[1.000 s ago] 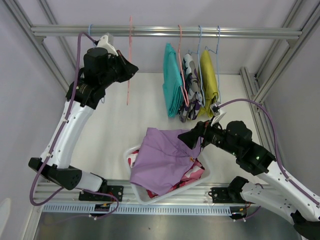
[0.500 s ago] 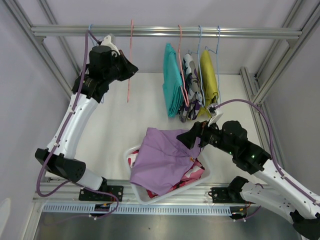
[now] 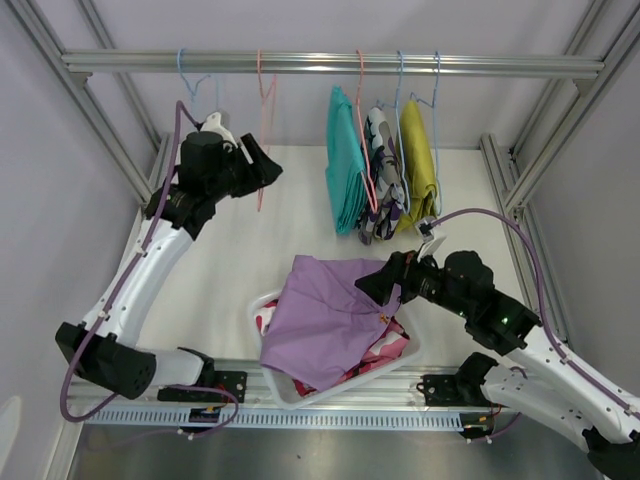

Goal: Remove the trousers from the hanger
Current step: Place the hanger at the clothesline, then pick up the hanger from the clothesline.

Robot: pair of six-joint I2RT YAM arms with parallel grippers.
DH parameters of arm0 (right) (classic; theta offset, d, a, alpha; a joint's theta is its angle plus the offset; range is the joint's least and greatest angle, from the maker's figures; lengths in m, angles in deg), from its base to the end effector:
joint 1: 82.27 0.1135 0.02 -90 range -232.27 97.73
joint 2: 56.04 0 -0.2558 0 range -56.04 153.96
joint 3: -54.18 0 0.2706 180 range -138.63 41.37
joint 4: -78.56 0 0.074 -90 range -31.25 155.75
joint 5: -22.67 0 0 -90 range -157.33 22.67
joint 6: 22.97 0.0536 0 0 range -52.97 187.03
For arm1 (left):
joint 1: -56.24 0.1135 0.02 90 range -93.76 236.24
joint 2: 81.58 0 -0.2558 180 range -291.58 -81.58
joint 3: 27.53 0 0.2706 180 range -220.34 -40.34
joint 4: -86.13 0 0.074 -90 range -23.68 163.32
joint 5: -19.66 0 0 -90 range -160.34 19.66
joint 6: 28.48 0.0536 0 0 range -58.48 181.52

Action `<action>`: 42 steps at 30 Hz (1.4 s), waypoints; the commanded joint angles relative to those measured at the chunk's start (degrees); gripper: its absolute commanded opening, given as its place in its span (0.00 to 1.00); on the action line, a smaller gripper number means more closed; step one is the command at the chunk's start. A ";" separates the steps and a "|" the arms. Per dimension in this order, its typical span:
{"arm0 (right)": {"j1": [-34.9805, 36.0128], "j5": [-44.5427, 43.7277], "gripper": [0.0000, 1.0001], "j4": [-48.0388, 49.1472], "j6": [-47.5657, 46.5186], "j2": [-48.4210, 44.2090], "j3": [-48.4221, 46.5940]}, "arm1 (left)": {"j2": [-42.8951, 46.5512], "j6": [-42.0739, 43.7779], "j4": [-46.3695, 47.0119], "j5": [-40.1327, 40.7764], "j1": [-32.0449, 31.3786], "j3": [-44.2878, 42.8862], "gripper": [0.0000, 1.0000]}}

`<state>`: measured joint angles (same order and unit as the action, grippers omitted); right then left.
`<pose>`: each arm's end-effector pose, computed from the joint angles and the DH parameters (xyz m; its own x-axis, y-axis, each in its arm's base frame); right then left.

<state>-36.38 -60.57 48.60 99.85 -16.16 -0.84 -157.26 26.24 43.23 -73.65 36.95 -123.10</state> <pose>0.1402 0.1537 0.3156 -0.5790 0.1760 -0.7961 -0.5693 0.6117 0.5493 0.3091 -0.1115 0.4036 -0.5206 -0.4287 -0.7384 0.0971 0.8295 -0.5500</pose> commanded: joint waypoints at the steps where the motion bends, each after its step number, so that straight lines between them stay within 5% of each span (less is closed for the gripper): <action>1: -0.19 0.36 0.99 1.86 1.02 -1.64 0.82 | 5.09 -0.83 -4.60 5.39 -1.27 2.68 0.75; 4: -0.19 0.18 0.99 1.15 1.02 -2.70 1.78 | 13.96 0.48 -4.98 14.80 -5.49 7.26 0.99; 10: -0.27 0.27 0.99 -0.08 0.67 -4.02 2.67 | 25.49 1.36 -7.27 15.62 -9.45 8.06 0.99; 15: -0.27 0.00 0.99 -2.10 0.40 -5.59 2.40 | 25.68 1.81 0.35 -0.87 -9.63 5.51 1.00; 22: -0.27 -0.43 0.99 -3.59 1.37 -9.28 3.98 | 10.22 -4.51 3.00 -12.15 -11.56 -7.40 0.99; 30: -0.27 -2.45 0.99 -5.52 5.33 -16.32 7.41 | -8.05 -6.02 5.83 -9.17 -16.57 -19.00 1.00; 42: -0.19 -2.63 0.99 -8.96 5.50 -19.75 9.34 | -20.55 -6.81 16.19 -7.15 -19.29 -23.76 0.99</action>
<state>-36.43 -63.43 39.80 104.57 -35.94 7.62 -175.95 20.47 53.42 -81.04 18.77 -143.21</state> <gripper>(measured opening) 0.993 0.994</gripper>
